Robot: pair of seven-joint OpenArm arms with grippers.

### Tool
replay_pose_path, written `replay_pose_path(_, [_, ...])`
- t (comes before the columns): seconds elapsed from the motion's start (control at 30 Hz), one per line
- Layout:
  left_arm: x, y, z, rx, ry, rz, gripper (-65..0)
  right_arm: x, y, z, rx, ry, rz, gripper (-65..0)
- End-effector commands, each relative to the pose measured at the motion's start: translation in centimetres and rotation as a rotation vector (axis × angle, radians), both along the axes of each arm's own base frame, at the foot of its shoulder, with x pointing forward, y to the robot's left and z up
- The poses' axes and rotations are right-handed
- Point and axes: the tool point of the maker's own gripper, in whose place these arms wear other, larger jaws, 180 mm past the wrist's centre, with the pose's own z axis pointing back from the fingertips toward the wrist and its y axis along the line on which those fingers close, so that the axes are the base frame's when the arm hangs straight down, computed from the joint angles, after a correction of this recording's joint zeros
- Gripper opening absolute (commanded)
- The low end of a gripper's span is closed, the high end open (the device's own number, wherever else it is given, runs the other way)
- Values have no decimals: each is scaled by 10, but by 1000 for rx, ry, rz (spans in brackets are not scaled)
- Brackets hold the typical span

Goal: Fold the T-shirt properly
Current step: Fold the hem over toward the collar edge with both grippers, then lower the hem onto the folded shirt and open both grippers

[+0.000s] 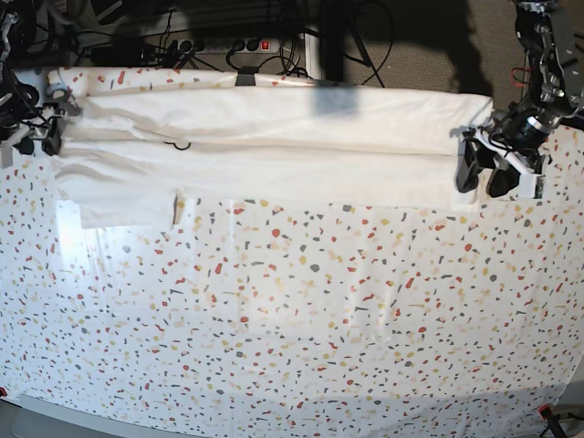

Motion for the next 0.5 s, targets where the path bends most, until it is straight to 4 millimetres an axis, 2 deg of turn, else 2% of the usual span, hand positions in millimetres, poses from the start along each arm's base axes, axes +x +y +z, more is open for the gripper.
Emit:
replay_pose_path(0.0, [9,5,17,0,-59,2,-254,15,-7,24,-27,-71,11,-294])
replay_pose_path(0.3, [10,11,16,5,-52,37,-254,61,-6,53,-14,-154,1,-294])
replay_pose_path(0.37, [11,13,15,7,-49,49,-254,73,-1,58,7,-153,12,-294])
replay_pose_path(0.47, [11,13,15,7,-49,50,-254,93,18,63,35,-157,66,-294])
